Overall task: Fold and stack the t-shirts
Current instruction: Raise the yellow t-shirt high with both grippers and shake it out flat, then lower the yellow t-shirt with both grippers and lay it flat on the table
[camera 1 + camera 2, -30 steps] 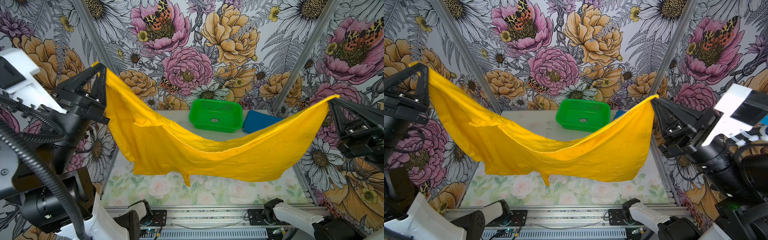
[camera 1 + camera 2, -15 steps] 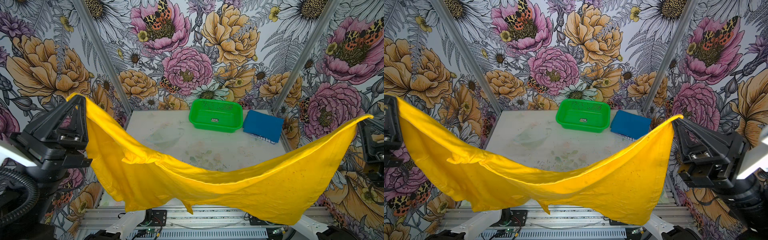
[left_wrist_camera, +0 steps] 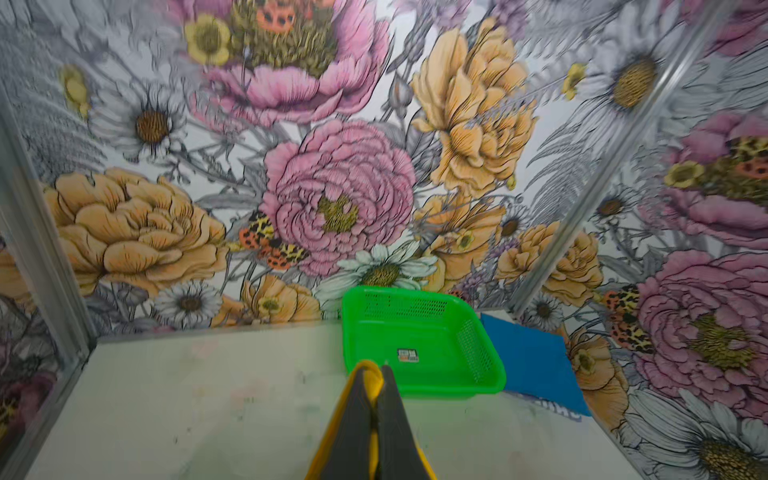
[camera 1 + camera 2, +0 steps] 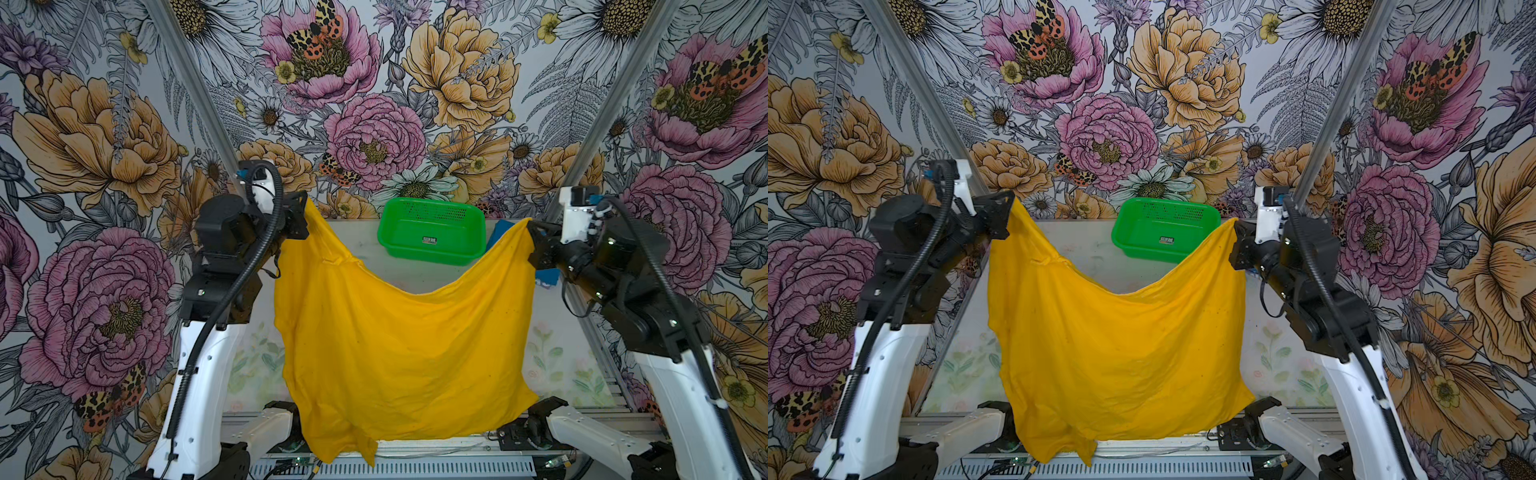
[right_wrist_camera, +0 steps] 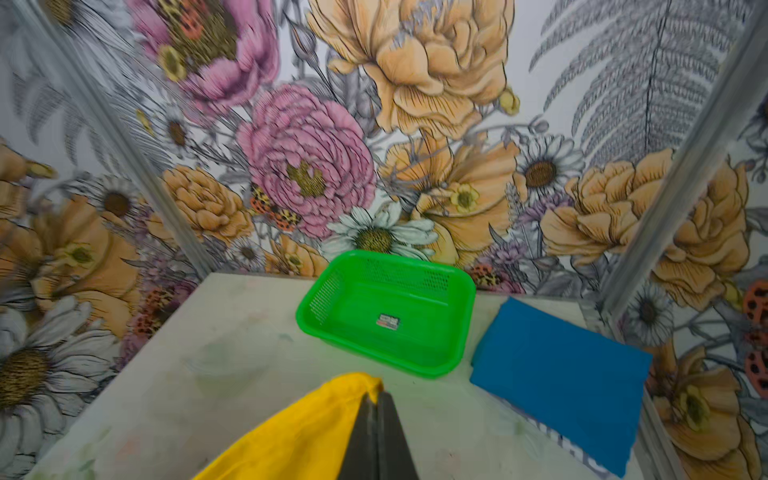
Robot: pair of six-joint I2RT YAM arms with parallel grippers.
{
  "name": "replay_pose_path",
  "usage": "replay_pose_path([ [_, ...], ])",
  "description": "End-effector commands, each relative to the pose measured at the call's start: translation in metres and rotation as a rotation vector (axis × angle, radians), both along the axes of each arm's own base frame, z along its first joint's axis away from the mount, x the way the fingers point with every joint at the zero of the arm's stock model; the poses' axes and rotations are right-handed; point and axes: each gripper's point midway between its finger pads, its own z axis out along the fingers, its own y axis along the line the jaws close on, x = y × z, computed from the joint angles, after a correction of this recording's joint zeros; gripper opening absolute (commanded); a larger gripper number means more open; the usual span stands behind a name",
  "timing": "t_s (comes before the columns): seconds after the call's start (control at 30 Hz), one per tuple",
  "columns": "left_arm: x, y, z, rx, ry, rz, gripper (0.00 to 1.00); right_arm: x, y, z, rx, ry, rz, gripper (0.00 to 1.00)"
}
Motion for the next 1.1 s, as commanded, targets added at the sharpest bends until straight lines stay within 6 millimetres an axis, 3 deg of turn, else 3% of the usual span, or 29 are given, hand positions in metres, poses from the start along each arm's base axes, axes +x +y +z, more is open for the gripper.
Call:
replay_pose_path([
  [0.0,0.052,0.013,-0.077,-0.136,0.129,0.083,0.00,0.058,-0.033,-0.108,-0.031,0.215,-0.234,0.00],
  [0.03,0.072,0.015,-0.109,-0.152,0.189,0.101,0.00,0.072,-0.041,-0.142,-0.036,0.272,-0.277,0.00],
  [0.1,0.102,0.017,-0.158,-0.179,0.283,0.126,0.00,0.092,-0.054,-0.190,-0.048,0.337,-0.349,0.00],
  [0.17,0.128,0.018,-0.191,-0.191,0.324,0.137,0.00,0.105,-0.063,-0.222,-0.064,0.386,-0.383,0.00],
  [0.33,0.167,0.016,-0.238,-0.204,0.396,0.112,0.00,0.122,-0.086,-0.259,-0.120,0.453,-0.437,0.00],
  [0.4,0.177,0.006,-0.242,-0.217,0.401,0.061,0.00,0.125,-0.095,-0.264,-0.138,0.461,-0.458,0.00],
  [0.43,0.183,0.002,-0.263,-0.226,0.441,0.048,0.00,0.126,-0.101,-0.264,-0.158,0.459,-0.478,0.00],
  [0.67,0.198,-0.021,-0.290,-0.267,0.482,-0.008,0.00,0.125,-0.122,-0.275,-0.175,0.492,-0.504,0.00],
  [0.77,0.197,-0.044,-0.281,-0.317,0.466,-0.111,0.00,0.121,-0.131,-0.281,-0.204,0.505,-0.538,0.00],
  [0.8,0.195,-0.043,-0.277,-0.302,0.467,-0.085,0.00,0.120,-0.134,-0.282,-0.207,0.508,-0.548,0.00],
  [0.83,0.190,-0.035,-0.274,-0.260,0.471,-0.021,0.00,0.118,-0.136,-0.285,-0.204,0.517,-0.547,0.00],
  [0.9,0.174,0.007,-0.268,-0.189,0.485,0.202,0.00,0.121,-0.128,-0.289,-0.186,0.525,-0.497,0.00],
  [0.93,0.162,0.030,-0.255,-0.195,0.462,0.282,0.00,0.124,-0.117,-0.290,-0.172,0.522,-0.436,0.00],
  [1.0,0.137,0.068,-0.251,-0.197,0.483,0.432,0.00,0.130,-0.098,-0.290,-0.166,0.508,-0.351,0.00],
  [1.07,0.118,0.081,-0.240,-0.148,0.473,0.506,0.00,0.133,-0.086,-0.293,-0.152,0.514,-0.305,0.00],
])
